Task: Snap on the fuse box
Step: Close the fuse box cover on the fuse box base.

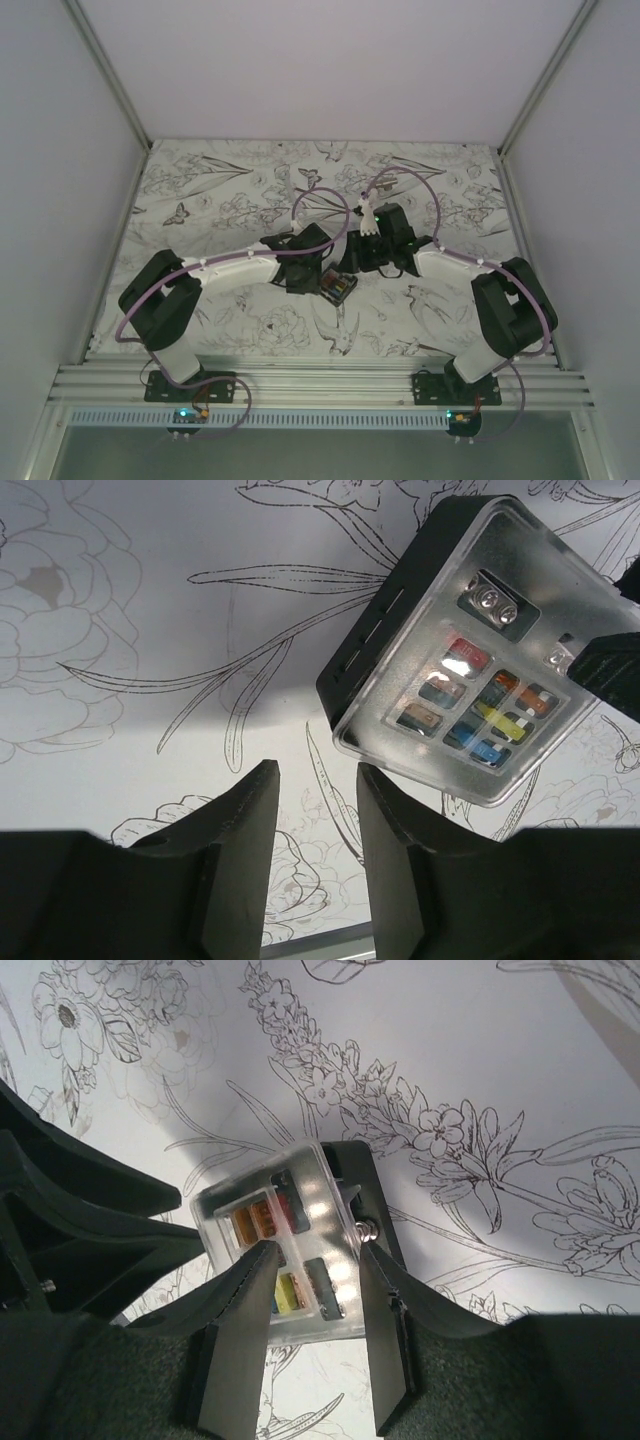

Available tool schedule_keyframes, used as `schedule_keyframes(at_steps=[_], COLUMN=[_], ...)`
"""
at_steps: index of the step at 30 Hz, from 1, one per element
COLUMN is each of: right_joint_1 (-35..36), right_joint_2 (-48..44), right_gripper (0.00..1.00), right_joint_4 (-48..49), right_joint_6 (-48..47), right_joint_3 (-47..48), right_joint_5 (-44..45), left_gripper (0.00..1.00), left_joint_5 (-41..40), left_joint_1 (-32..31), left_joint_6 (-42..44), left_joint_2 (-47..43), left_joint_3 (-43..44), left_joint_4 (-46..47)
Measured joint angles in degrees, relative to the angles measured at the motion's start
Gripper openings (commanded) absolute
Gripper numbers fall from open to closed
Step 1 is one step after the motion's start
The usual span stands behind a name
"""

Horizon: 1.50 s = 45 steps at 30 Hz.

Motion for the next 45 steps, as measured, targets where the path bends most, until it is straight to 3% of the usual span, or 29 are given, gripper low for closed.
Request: schedule_keyframes(at_steps=[11,18,26,45], right_joint_1=[0.0,0.0,0.0,-0.1], right_joint_2=[-3.9,-6.0,-4.5,-2.1], right_gripper=[0.47,0.49,0.48,0.40], right_joint_4=[-2.4,-2.5,-3.1,-0.9], right_joint_6=[-0.2,-1.0,-1.3,-1.9], right_joint_3=[-2.4,-2.4,-2.4,-5.6], right_joint_5=[2.9,4.5,4.8,2.8], left_gripper=[0.50,0.50,0.50,0.46], left_joint_5=[0.7,2.8,5.2,10.4], left_joint_1=[0.5,1.8,2.8,3.3], left_joint_6=[-0.1,-0.9,-1.5,-3.3], left_joint_2=[-4.0,-6.5,-2.4,1.7], left_joint_3=[-1.7,-2.3,-0.7,1.1], left_joint_4=[0.5,0.9,1.1,1.5])
